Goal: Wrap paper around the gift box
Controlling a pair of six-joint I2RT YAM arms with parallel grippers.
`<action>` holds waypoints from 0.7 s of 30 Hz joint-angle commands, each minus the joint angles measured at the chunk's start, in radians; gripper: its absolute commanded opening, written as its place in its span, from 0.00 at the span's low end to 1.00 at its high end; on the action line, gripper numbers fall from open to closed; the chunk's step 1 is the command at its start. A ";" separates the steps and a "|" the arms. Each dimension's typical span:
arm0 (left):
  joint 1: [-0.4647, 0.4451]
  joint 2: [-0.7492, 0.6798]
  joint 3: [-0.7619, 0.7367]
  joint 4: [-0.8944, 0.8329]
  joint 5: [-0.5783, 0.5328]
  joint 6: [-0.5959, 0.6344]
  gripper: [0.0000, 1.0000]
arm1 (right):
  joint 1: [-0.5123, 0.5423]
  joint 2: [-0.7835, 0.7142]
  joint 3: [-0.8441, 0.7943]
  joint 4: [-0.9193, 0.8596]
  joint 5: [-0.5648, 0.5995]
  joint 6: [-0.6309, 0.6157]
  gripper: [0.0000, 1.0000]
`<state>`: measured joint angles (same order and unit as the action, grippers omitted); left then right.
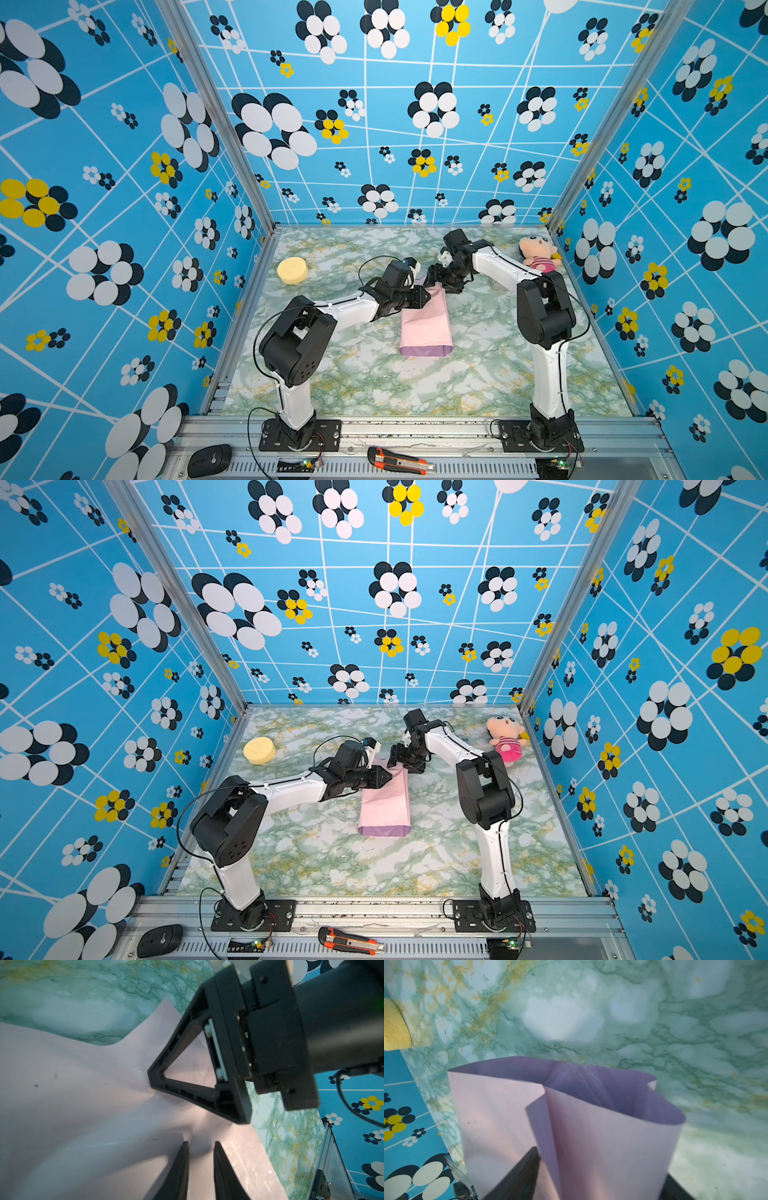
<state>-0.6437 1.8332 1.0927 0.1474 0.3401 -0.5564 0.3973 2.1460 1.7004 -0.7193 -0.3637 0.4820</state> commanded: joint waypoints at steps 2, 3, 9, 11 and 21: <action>-0.005 0.022 -0.039 -0.109 -0.047 0.017 0.25 | 0.009 -0.024 0.018 0.031 -0.011 0.006 0.49; -0.005 0.023 -0.039 -0.109 -0.049 0.017 0.25 | 0.009 -0.035 0.015 0.035 -0.004 0.007 0.46; -0.005 0.023 -0.040 -0.112 -0.050 0.017 0.25 | 0.008 -0.120 -0.012 0.055 0.054 0.012 0.35; -0.005 0.023 -0.039 -0.112 -0.052 0.018 0.25 | 0.004 -0.154 -0.023 0.053 0.067 0.008 0.40; -0.005 0.023 -0.036 -0.112 -0.050 0.018 0.25 | 0.000 -0.258 -0.199 0.006 0.089 0.004 0.75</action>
<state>-0.6437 1.8324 1.0927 0.1459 0.3340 -0.5560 0.3988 1.8854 1.5696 -0.6884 -0.2749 0.4828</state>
